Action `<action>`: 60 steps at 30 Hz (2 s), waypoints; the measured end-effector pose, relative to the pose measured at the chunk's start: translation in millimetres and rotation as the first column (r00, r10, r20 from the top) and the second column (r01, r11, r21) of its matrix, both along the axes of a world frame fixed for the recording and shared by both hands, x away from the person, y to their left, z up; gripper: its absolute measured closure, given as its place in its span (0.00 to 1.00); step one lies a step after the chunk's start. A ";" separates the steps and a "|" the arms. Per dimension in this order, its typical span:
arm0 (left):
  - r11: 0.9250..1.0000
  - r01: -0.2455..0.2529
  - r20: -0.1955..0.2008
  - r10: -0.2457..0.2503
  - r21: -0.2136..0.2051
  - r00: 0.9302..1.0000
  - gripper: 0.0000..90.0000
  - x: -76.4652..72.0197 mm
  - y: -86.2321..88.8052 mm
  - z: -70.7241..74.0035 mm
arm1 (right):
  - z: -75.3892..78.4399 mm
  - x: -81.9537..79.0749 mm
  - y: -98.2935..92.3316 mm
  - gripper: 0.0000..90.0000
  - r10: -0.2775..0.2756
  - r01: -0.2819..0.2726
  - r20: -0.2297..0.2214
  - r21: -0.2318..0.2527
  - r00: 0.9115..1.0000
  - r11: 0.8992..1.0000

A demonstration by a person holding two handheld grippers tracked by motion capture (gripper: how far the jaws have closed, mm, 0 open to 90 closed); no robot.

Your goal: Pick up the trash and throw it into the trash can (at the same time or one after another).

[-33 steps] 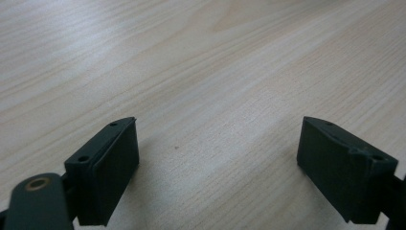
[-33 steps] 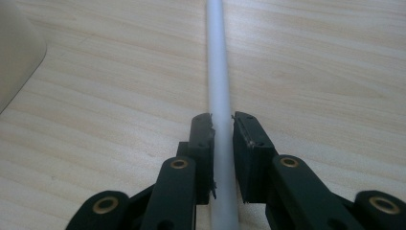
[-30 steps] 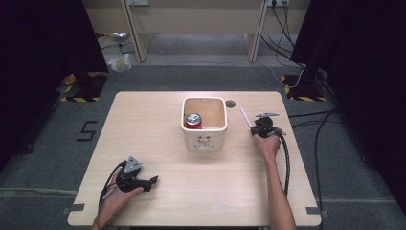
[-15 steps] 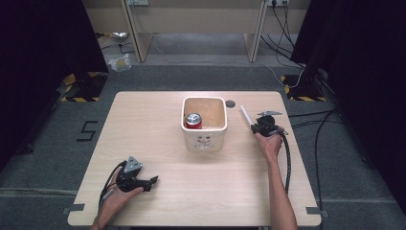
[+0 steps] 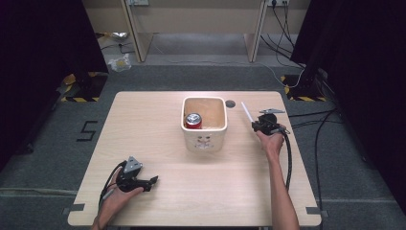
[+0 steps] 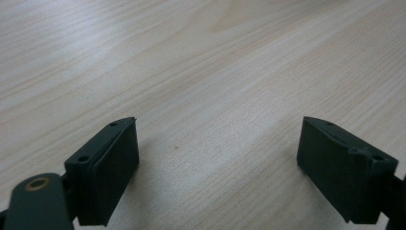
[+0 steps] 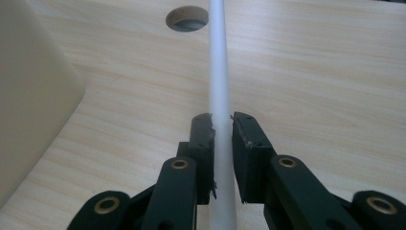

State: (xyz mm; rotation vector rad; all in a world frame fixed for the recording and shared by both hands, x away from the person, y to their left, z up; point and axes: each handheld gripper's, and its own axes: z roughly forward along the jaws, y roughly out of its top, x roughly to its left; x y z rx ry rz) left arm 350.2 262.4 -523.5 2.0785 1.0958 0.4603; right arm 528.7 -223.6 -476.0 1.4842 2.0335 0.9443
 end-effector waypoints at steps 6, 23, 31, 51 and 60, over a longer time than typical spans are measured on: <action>1.000 0.000 0.000 0.000 0.000 1.000 0.15 0.0 0.0 0.0 | 8.3 -0.6 3.1 0.88 0.007 -0.007 0.019 0.008 1.000 1.000; 1.000 0.000 -0.001 0.000 0.000 1.000 0.15 0.0 0.0 0.0 | 35.2 -3.4 6.7 0.88 0.025 -0.028 0.071 0.035 0.997 0.999; 1.000 0.001 0.000 -0.001 -0.001 1.000 0.15 0.1 0.0 -0.1 | 50.8 -4.7 12.7 0.88 0.047 -0.052 0.100 0.043 0.994 0.998; 1.000 0.002 0.000 -0.002 0.002 1.000 0.15 0.1 0.2 0.0 | 87.0 -7.1 31.4 0.88 0.088 -0.102 0.167 0.075 0.982 0.992; 1.000 0.000 0.000 0.000 0.000 1.000 0.15 0.0 0.0 0.0 | 100.5 -9.0 42.4 0.88 0.115 -0.132 0.188 0.076 0.975 0.988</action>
